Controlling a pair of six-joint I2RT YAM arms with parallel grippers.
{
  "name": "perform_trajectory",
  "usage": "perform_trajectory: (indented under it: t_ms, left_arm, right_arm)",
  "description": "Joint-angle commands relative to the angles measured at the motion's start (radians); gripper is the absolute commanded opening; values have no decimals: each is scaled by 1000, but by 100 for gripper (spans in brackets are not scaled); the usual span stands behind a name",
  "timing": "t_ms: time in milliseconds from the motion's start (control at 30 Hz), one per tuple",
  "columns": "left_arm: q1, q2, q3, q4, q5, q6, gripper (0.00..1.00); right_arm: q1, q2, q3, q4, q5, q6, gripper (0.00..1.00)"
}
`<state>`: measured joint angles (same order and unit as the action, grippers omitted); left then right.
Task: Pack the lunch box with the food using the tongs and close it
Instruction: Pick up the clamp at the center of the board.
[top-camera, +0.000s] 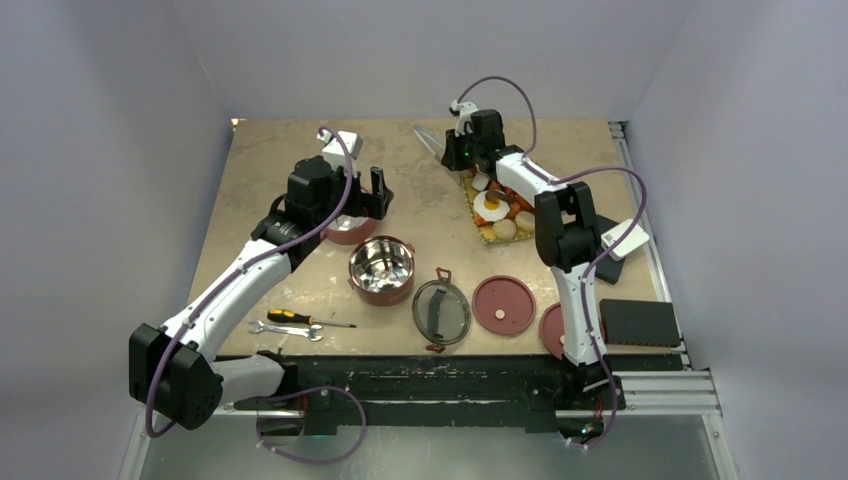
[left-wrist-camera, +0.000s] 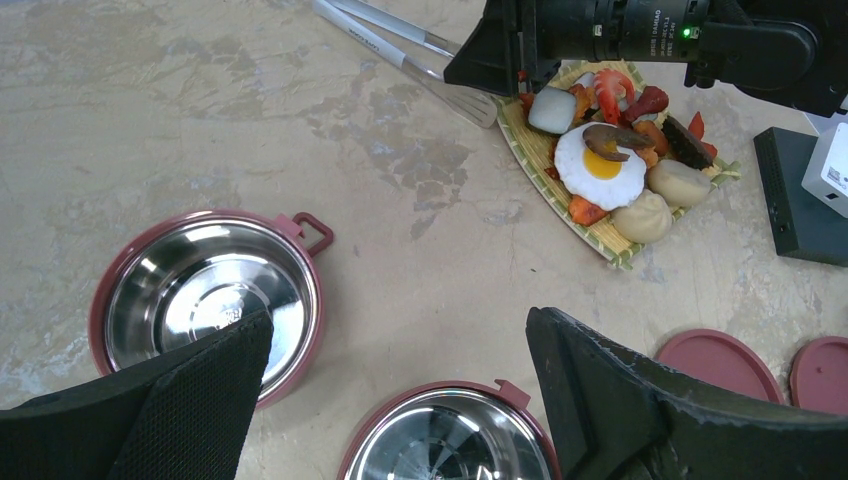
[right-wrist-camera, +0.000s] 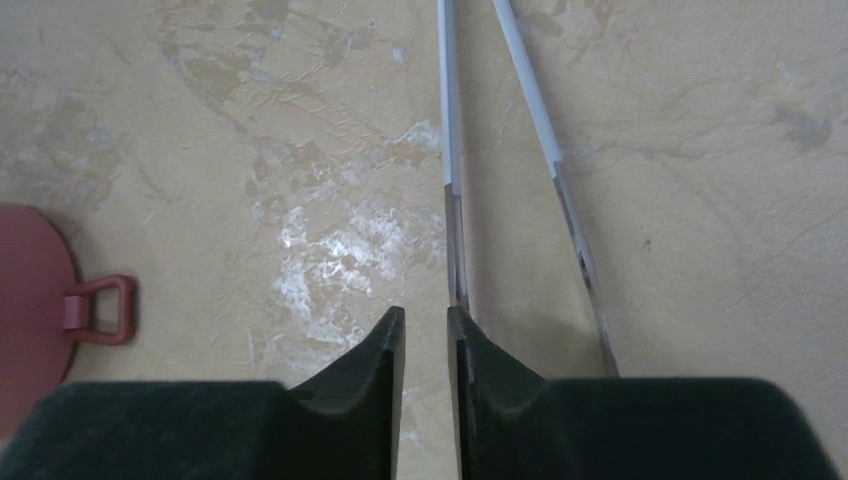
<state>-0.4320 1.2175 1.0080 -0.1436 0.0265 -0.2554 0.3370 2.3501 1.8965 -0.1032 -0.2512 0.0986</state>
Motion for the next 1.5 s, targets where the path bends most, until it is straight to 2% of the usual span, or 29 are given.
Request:
perform_trajectory:
  t_ms: [0,67,133,300,433,933,1200,1267,1400,1467]
  left_arm:
    - [6,-6,44,21,12,-24,100]
    - [6,-6,44,21,14,-25,99]
    - [6,-4,44,20,15,-26,99]
    - [6,0,44,22,16,-26,99]
    - [6,5,45,22,19,-27,99]
    - [7,6,44,19,14,-25,99]
    - [7,4,44,19,13,-26,99]
    - [7,2,45,19,12,-25,99]
    - [7,1,44,19,8,-24,99]
    - [7,-1,44,19,7,-24,99]
  right_arm:
    - [-5,-44,6,54,29,-23,33]
    - [-3,-48,-4,55,38,-50,44]
    - [-3,-54,-18,59,50,-71,51]
    - [2,-49,-40,59,70,-124,57]
    - [20,-38,-49,58,104,-162,58]
    - [76,8,-24,52,247,-228,50]
    - [94,33,-14,54,298,-244,42]
    - [97,33,-18,61,305,-244,32]
    - [99,14,-46,97,329,-242,3]
    - [100,-12,-77,140,324,-234,0]
